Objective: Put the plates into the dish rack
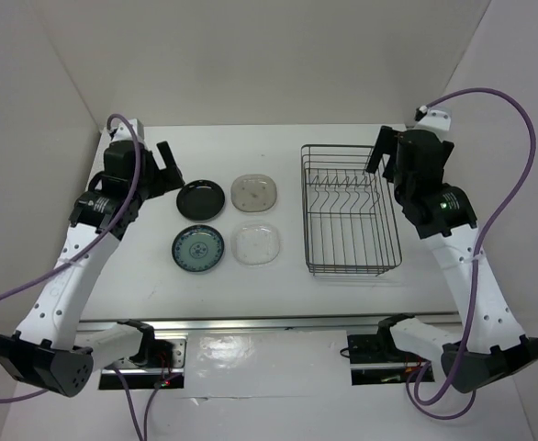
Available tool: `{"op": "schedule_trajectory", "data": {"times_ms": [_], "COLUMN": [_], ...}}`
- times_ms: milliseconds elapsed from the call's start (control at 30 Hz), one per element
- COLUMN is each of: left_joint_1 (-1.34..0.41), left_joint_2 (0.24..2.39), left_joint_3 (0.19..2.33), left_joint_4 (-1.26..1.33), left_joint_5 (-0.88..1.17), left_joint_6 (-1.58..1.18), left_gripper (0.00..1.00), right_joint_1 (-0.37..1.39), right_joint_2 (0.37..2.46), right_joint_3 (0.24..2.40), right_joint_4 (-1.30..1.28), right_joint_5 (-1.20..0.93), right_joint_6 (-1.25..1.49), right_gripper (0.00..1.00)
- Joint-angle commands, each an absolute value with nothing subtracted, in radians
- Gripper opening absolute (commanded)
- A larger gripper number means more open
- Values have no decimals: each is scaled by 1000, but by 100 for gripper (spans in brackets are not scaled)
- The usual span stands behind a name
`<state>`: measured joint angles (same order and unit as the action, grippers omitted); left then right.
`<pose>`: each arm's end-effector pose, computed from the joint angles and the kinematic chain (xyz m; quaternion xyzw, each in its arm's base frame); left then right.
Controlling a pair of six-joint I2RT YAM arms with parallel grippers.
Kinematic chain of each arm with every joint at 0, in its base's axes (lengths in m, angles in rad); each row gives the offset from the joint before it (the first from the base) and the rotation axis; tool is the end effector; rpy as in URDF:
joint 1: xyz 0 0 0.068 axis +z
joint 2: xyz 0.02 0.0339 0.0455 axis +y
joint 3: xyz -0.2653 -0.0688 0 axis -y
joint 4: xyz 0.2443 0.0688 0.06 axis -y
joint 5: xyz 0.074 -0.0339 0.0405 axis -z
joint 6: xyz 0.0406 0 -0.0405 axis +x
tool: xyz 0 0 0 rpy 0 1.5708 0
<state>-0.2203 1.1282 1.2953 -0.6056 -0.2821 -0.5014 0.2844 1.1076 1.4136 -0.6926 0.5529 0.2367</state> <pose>0.2363 -0.0413 0.4051 -0.1917 0.8168 -0.0765 0.5387 0.2141 0.0404 0.4407 0.1332 0.8017 -0.0805 0.5771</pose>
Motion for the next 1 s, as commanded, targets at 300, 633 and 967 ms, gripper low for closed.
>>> {"op": "schedule_trajectory", "data": {"times_ms": [300, 633, 967], "left_joint_1": [-174, 14, 46], "left_joint_2": [1294, 1520, 1782], "left_joint_3": [1315, 1239, 1238], "left_joint_4": [-509, -310, -218], "left_joint_5": [-170, -11, 103], "left_joint_6": [-541, -511, -500], "left_gripper": [100, 100, 100], "right_joint_1": [305, 337, 368], "right_joint_2": [986, 940, 919], "right_joint_3": [1115, 943, 979], "right_joint_4": [-405, -275, -305], "right_joint_5": [59, -139, -219], "right_joint_6": [267, 287, 258], "right_gripper": [100, 100, 100]}}
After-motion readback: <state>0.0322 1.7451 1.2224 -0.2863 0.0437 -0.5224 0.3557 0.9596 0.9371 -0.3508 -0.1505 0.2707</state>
